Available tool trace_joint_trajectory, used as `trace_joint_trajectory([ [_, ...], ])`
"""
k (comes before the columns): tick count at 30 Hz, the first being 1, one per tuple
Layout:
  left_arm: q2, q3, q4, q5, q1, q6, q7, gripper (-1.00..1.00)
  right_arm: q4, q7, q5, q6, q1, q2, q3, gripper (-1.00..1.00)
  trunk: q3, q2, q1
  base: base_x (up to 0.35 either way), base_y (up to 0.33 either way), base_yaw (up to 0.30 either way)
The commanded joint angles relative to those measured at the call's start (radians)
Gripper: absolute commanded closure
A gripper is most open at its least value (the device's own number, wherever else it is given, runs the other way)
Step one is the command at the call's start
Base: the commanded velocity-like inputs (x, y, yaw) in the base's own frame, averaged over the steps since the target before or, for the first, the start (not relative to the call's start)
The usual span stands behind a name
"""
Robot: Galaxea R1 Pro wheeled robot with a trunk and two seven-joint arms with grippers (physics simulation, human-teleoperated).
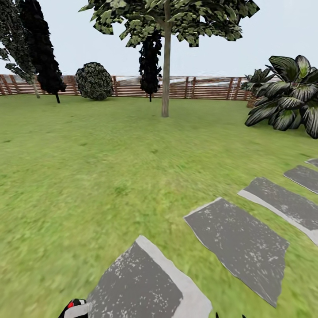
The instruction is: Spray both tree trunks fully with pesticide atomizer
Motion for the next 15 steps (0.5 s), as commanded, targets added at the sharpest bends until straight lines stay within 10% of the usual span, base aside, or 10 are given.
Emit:
trace_joint_trajectory([
  [1, -0.001, 0.000, 0.001, -0.002, -0.001, -0.003, 0.004, 1.00, 0.001, -0.004, 0.004, -0.003, -0.001, 0.000, -0.002, -1.00, -0.001, 0.000, 0.000, 0.339, 0.000, 0.000],
  [15, -0.004, 0.000, 0.003, -0.002, 0.000, -0.002, 0.004, 1.00, 0.005, -0.006, 0.004, -0.003, 0.000, -0.015, -0.001, -1.00, -0.001, 0.000, 0.000, 0.339, 0.000, 0.000],
])
